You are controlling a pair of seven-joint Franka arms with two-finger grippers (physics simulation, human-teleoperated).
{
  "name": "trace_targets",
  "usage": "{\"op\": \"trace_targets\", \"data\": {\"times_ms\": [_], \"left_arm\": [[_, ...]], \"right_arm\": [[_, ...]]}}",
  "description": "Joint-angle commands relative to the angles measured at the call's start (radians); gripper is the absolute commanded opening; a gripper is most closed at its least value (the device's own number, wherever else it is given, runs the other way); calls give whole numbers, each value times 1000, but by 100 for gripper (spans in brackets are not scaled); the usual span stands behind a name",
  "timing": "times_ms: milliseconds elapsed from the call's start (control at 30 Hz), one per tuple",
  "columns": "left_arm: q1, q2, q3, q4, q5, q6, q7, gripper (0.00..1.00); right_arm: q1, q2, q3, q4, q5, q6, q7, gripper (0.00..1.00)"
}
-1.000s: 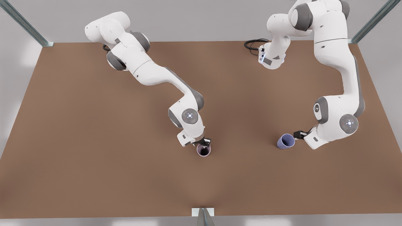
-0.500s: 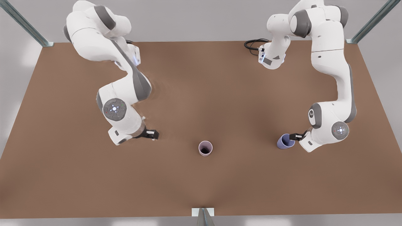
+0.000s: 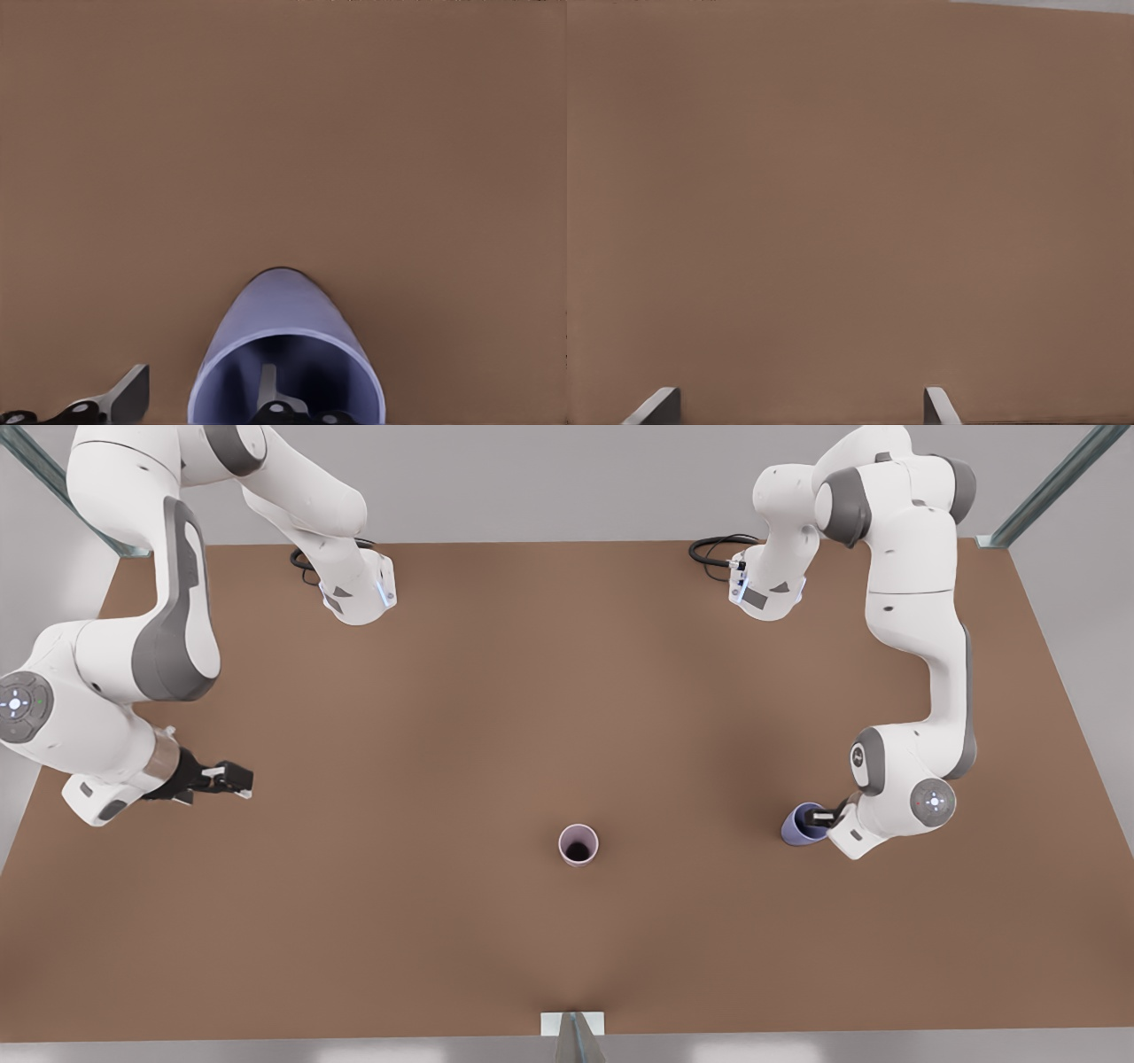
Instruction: Stack the cups, with the pink cup at the bottom and the purple cup at the top
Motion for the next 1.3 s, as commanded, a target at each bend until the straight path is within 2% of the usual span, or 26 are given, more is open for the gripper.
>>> {"op": "trace_targets", "data": {"times_ms": [0,133,200,400,467,833,1267], "left_arm": [[0,1,0,0,-6,0,-3,34],[0,0,0,-2,-6,-2,-8,34],[0,0,0,-2,-6,-2,-8,29],[0,6,-2,-2,-5,-2,-8,25],[0,6,-2,-2,-5,-2,-8,21],[-9,-5,-2,-2,-3,-3,-9,21],[-173,-94,-2,0,-5,-74,-336,21]], "right_arm": [[0,0,0,0,-2,0,0,100],[-3,8,0,2,-2,-2,2,100],[-2,8,0,2,0,-2,2,100],[-11,1,-1,0,-3,-9,-1,100],[-12,-3,-1,0,-3,-14,-4,100],[-9,5,-5,-3,-3,-9,-6,100],[-12,3,-6,2,-2,-17,-18,100]]}}
